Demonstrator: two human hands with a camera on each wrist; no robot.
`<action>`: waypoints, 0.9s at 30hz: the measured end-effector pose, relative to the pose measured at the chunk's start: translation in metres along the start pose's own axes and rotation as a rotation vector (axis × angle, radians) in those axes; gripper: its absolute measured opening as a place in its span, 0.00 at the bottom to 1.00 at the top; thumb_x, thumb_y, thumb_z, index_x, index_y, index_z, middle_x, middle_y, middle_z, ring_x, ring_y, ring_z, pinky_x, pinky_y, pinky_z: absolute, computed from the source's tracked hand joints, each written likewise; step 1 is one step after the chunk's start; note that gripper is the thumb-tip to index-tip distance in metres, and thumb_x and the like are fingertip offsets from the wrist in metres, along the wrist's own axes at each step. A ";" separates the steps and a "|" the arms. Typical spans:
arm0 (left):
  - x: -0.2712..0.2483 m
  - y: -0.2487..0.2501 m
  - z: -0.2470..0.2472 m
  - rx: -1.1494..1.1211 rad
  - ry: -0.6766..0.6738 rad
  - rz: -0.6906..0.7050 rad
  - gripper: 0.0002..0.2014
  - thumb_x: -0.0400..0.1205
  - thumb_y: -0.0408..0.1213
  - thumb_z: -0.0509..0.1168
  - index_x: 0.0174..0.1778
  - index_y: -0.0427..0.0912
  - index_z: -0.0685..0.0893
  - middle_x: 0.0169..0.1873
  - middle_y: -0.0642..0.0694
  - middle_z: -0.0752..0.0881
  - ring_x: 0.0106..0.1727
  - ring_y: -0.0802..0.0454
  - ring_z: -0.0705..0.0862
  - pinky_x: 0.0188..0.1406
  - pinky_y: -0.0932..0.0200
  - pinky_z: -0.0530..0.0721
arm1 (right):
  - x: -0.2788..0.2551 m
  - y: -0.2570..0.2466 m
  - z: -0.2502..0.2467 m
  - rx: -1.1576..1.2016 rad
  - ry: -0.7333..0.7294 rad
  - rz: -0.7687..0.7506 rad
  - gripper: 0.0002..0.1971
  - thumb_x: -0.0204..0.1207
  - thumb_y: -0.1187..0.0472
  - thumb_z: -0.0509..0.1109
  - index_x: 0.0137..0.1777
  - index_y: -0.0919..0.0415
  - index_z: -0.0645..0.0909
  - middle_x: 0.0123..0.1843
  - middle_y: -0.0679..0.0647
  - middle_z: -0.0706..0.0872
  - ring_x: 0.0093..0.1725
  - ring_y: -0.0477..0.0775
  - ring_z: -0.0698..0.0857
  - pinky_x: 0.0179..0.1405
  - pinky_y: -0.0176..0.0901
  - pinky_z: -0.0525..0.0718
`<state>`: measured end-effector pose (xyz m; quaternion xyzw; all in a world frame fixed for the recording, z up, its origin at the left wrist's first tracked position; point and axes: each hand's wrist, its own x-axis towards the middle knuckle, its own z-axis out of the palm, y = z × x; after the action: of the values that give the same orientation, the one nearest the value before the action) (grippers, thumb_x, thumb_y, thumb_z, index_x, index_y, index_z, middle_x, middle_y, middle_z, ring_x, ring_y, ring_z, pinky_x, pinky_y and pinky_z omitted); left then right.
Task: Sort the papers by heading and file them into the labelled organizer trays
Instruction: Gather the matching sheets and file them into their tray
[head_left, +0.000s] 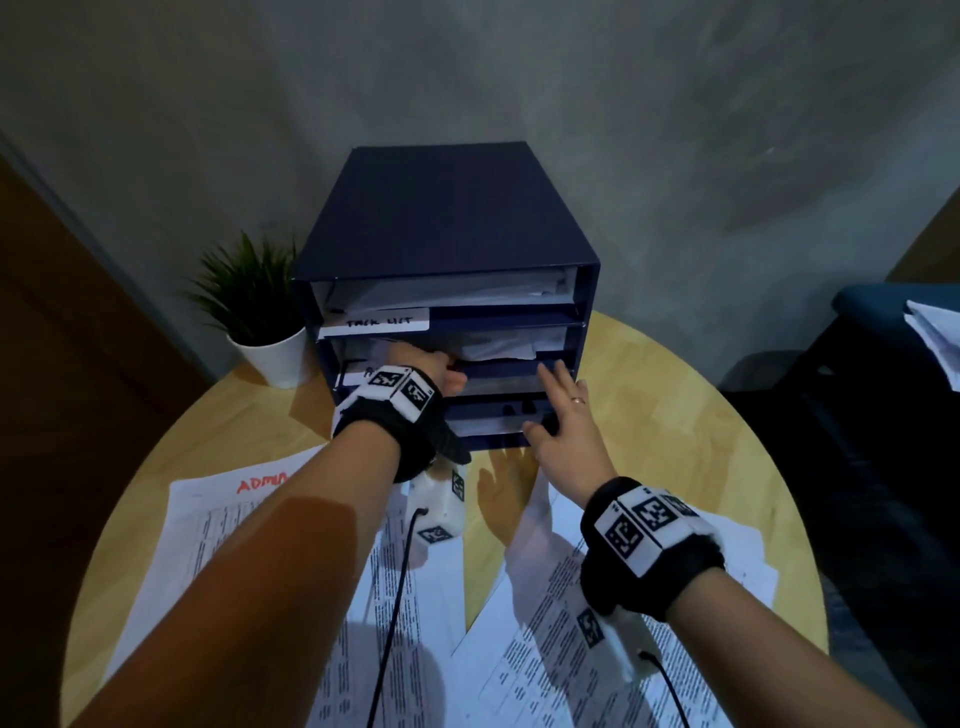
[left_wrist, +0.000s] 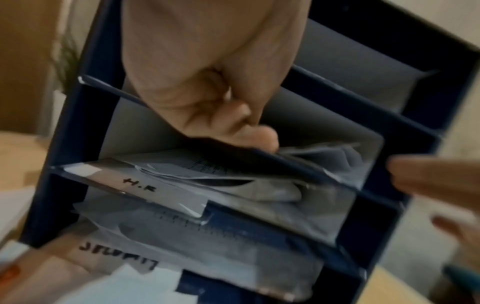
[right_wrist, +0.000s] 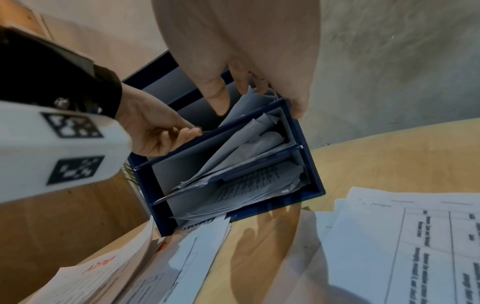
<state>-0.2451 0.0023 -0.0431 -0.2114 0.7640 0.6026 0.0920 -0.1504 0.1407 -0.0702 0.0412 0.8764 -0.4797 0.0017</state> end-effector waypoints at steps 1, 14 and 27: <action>-0.001 -0.004 -0.003 0.112 0.045 0.066 0.13 0.85 0.32 0.58 0.50 0.26 0.84 0.12 0.47 0.84 0.14 0.54 0.82 0.20 0.61 0.85 | 0.001 0.000 0.000 -0.028 -0.007 0.006 0.32 0.82 0.68 0.60 0.84 0.53 0.54 0.86 0.46 0.44 0.85 0.51 0.38 0.77 0.34 0.52; -0.068 -0.090 -0.017 0.851 -0.064 0.255 0.18 0.85 0.39 0.55 0.70 0.51 0.77 0.58 0.39 0.87 0.57 0.39 0.86 0.60 0.50 0.84 | -0.030 0.035 -0.009 -0.342 -0.325 0.260 0.28 0.86 0.56 0.54 0.84 0.57 0.53 0.86 0.57 0.52 0.85 0.58 0.51 0.84 0.54 0.54; -0.130 -0.166 0.033 0.874 -0.325 0.097 0.18 0.84 0.38 0.60 0.70 0.41 0.77 0.73 0.41 0.72 0.71 0.43 0.75 0.71 0.51 0.77 | -0.103 0.075 -0.008 -0.728 -0.603 0.440 0.23 0.86 0.57 0.52 0.81 0.52 0.60 0.84 0.64 0.52 0.83 0.67 0.53 0.83 0.58 0.52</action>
<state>-0.0603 0.0310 -0.1465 -0.0197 0.9308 0.2534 0.2627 -0.0416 0.1802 -0.1245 0.0813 0.9177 -0.1226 0.3690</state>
